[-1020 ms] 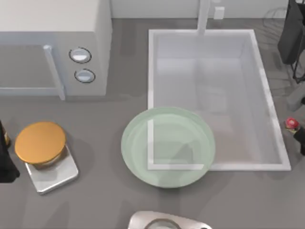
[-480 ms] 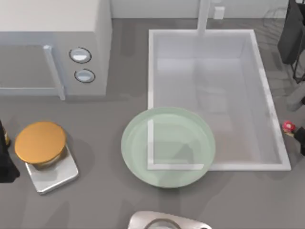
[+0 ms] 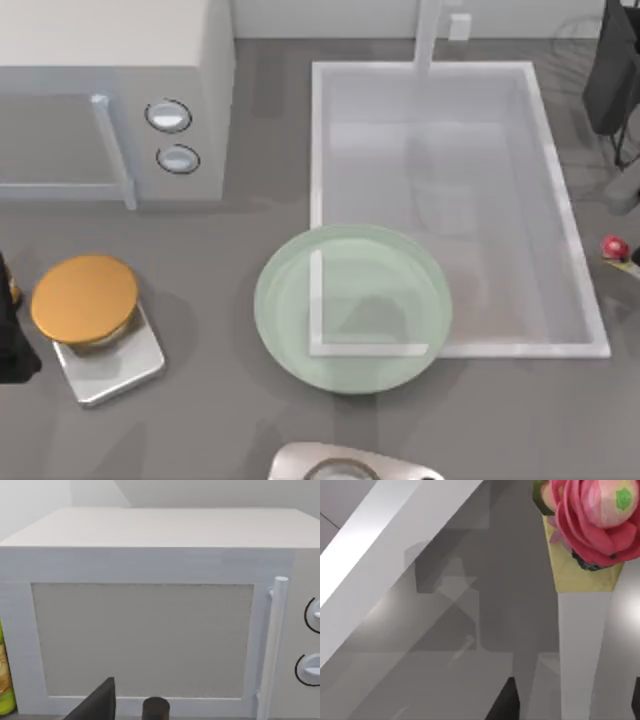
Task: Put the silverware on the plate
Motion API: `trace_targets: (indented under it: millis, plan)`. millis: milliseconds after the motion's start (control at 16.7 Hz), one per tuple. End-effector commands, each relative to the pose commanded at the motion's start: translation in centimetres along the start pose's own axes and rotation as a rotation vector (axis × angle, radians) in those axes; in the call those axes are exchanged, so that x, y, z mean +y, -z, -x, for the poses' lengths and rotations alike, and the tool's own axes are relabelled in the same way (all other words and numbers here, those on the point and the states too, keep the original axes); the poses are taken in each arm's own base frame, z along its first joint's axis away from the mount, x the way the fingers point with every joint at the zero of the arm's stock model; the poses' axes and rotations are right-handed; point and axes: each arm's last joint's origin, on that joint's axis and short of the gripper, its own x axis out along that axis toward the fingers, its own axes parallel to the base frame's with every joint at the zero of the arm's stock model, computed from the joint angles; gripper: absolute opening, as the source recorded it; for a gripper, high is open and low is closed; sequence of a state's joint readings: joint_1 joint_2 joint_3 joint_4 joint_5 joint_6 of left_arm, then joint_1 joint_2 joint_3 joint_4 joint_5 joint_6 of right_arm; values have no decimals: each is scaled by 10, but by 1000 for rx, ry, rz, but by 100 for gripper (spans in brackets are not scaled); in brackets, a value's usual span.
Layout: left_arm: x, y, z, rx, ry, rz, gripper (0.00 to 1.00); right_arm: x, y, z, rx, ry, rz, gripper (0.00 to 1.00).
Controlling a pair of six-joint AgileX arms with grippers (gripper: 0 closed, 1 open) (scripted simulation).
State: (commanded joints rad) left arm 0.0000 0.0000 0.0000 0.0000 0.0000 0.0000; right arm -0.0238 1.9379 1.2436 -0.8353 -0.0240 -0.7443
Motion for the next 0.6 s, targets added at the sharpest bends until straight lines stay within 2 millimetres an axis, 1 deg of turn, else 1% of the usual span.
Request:
trace_targets:
  millis: [120,240,360,420,480,600]
  plan:
    - [0,0,0,0,0,0,100,-1,-2,21,3,-3,0,0]
    - [0,0,0,0,0,0,100,2,0,35,37,-34,-2,0]
    - [0,0,0,0,0,0,100,2,0,61,25,-23,-2,0]
    - [0,0,0,0,0,0,100,3,0,71,17,-16,-2,0]
    - [0,0,0,0,0,0,100,3,0,77,12,-11,-3,0]
    - [0,0,0,0,0,0,100,3,1,78,11,-9,-4,0]
